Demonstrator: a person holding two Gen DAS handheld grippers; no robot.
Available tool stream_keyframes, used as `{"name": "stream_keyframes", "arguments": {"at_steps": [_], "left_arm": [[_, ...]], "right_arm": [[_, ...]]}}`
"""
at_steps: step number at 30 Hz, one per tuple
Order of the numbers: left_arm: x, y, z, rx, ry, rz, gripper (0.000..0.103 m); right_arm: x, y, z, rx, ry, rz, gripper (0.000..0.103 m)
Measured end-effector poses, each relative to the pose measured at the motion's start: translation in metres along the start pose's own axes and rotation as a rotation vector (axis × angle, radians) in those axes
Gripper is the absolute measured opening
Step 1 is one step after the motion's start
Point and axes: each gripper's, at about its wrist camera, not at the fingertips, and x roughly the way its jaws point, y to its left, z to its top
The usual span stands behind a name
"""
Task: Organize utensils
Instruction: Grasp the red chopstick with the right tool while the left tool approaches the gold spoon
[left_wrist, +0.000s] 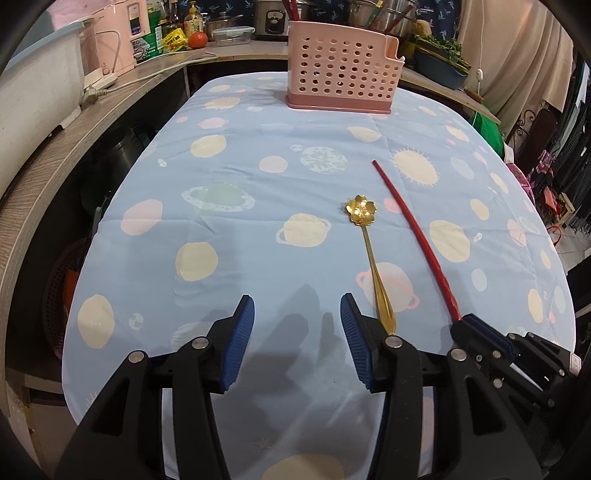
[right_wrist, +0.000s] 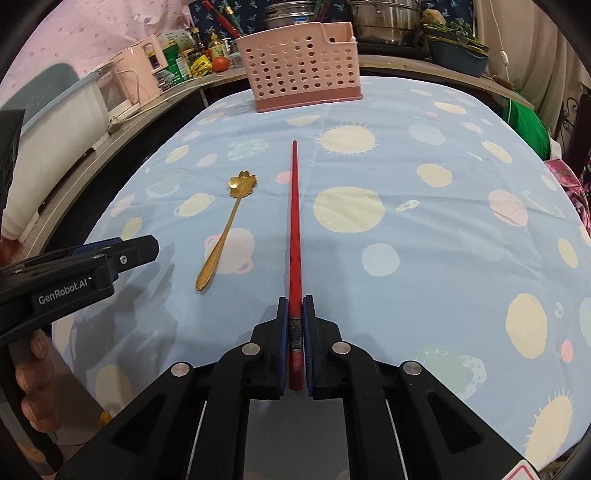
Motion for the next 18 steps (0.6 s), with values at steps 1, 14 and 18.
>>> {"name": "stream_keyframes", "arguments": {"at_steps": [1, 14, 18], "left_arm": [[0.000, -0.001, 0.000, 0.004, 0.001, -0.001, 0.048], [0.003, -0.016, -0.002, 0.041, 0.013, -0.018, 0.067], [0.005, -0.022, -0.003, 0.055, 0.016, -0.044, 0.071]], "right_arm": [[0.000, -0.002, 0.000, 0.007, -0.003, -0.005, 0.007], [-0.002, -0.017, 0.000, 0.051, -0.018, -0.018, 0.007], [-0.002, -0.019, 0.001, 0.058, -0.019, -0.010, 0.007]]}}
